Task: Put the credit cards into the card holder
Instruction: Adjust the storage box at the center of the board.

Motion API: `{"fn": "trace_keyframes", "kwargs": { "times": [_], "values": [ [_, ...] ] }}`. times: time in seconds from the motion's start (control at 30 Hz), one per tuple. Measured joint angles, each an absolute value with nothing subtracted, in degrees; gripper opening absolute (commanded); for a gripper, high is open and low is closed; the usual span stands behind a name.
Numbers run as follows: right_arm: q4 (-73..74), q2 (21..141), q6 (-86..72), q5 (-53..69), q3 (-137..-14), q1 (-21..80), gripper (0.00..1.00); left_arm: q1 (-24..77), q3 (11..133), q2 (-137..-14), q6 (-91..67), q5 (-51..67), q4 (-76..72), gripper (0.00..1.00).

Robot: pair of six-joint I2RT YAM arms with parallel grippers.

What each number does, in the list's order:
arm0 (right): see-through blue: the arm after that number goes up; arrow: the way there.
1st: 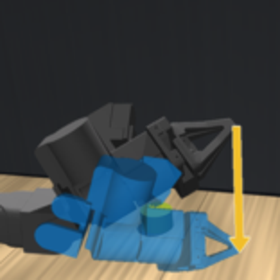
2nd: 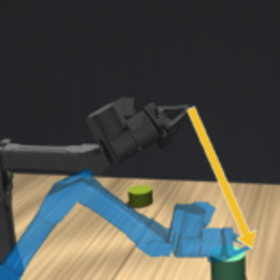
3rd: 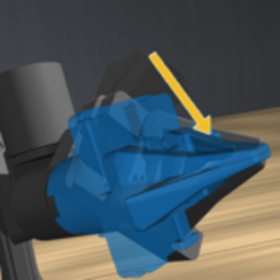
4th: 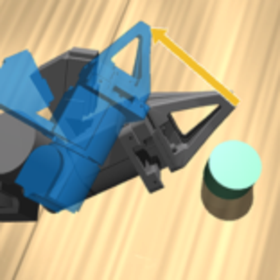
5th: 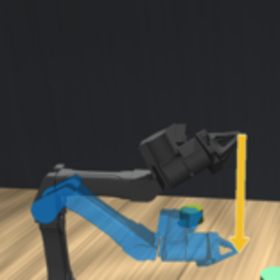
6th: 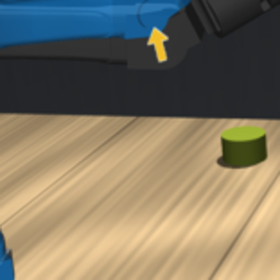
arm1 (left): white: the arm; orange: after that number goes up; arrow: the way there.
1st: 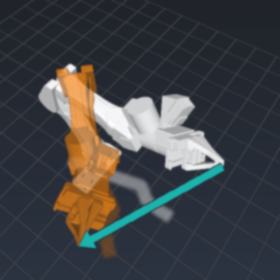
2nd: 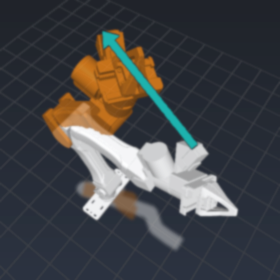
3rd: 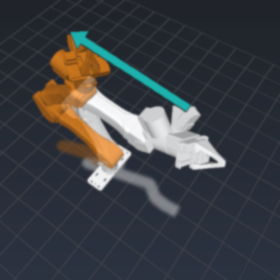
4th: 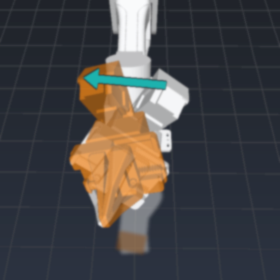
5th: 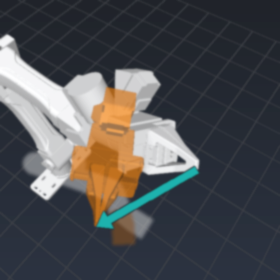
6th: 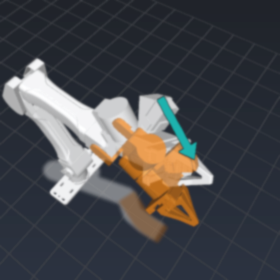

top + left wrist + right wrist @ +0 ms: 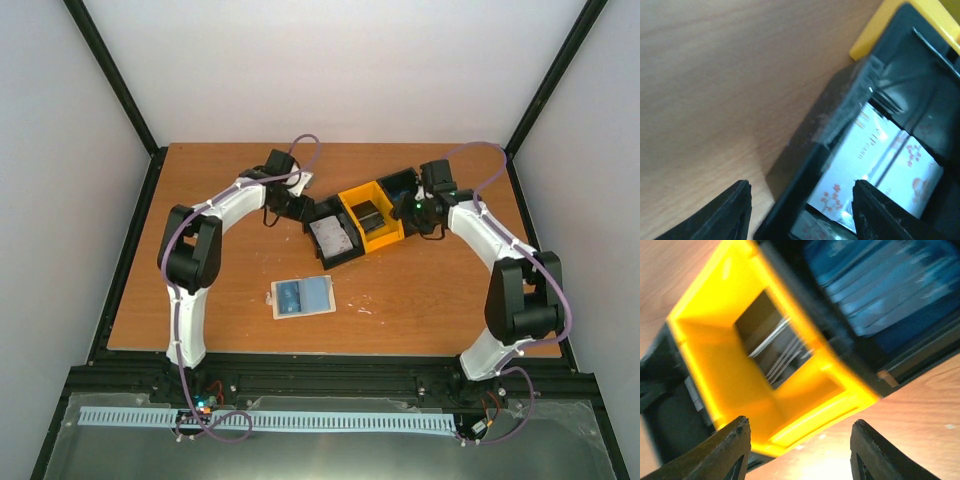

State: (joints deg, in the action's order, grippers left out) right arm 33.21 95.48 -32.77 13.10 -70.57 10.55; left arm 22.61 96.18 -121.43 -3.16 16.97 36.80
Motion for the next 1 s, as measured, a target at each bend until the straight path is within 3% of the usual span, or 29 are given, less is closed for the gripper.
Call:
{"fn": "trace_keyframes", "kwargs": {
  "times": [0.37, 0.63, 1.0],
  "values": [
    [30.96, 88.97, -40.07, 17.41, -65.06, 25.76, 0.53, 24.71, 88.05, -116.31, -5.91, 25.61, 33.17, 0.50],
    [28.91, 88.95, -47.59, 14.52, -58.59, 26.74, 0.53, 31.11, 83.99, -114.63, -8.40, 30.89, 30.39, 0.51],
    [31.27, 92.20, -52.88, 4.40, -60.99, 26.79, 0.45, 33.08, 82.76, -113.27, -9.54, 33.56, 28.45, 0.47]
  ]
}}
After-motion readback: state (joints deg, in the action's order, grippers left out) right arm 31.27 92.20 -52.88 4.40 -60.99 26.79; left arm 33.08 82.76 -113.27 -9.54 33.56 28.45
